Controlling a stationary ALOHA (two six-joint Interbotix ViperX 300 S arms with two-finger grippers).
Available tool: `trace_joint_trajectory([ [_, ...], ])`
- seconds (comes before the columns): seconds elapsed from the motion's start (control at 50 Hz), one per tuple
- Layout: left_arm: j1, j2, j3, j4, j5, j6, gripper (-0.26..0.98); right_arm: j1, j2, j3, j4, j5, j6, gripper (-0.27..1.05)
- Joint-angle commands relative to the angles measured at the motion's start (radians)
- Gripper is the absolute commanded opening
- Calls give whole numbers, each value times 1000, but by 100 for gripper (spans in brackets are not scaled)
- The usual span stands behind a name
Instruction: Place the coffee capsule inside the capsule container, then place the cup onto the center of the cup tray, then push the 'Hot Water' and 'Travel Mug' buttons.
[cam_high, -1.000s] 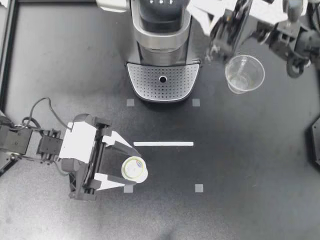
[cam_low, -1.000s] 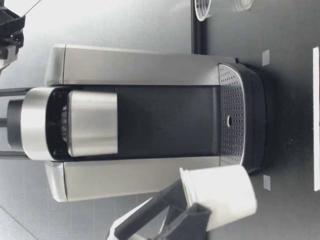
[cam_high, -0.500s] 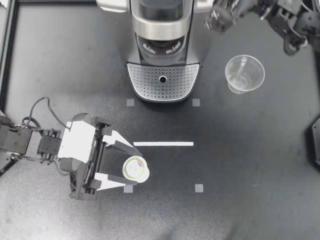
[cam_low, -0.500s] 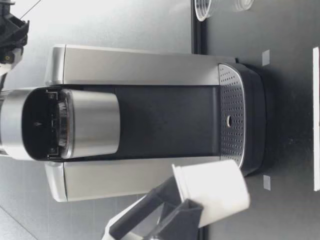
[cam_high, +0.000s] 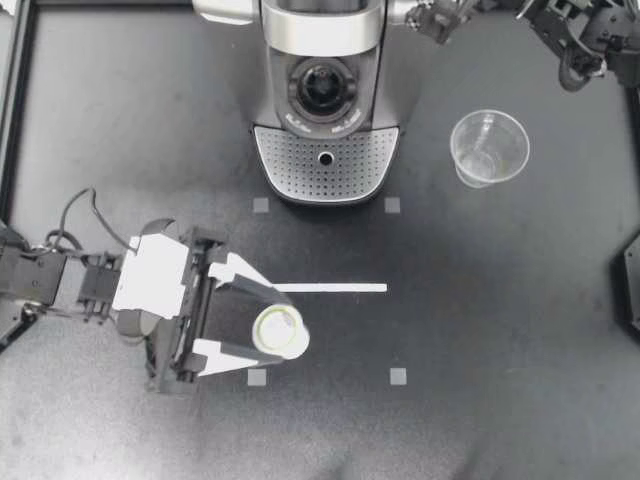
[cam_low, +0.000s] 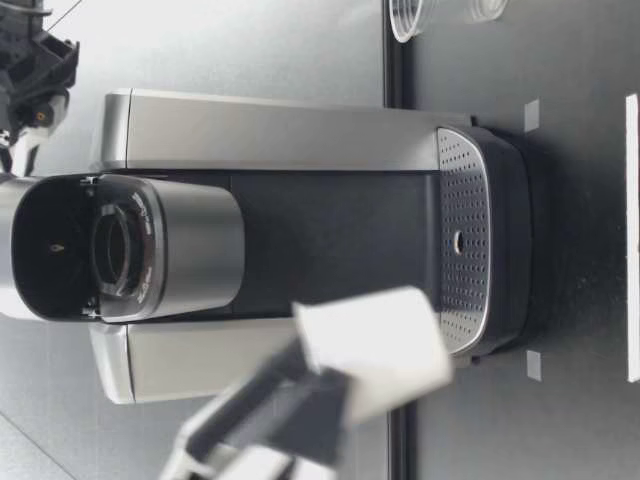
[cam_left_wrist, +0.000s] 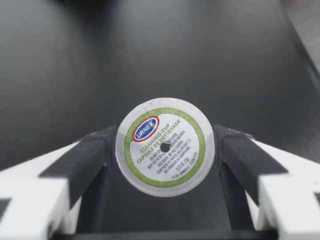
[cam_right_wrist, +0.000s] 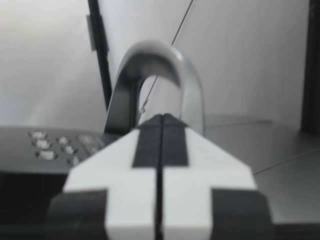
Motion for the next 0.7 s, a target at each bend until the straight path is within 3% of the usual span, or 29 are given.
trace_joint_trajectory([
  [0.0,21,-43,-46,0,-12,34,45,23,-67,-2,-3,-44,-2,3],
  [0.3,109,-175,-107,0,-12,328,45,160,-252,129,-2,-67,-2,3],
  [0.52,198,-241,-141,0,-5,549,44,164,-368,227,5,-66,-2,3],
  [0.68,224,-225,-176,0,-15,719,44,163,-407,250,5,-61,-3,3],
])
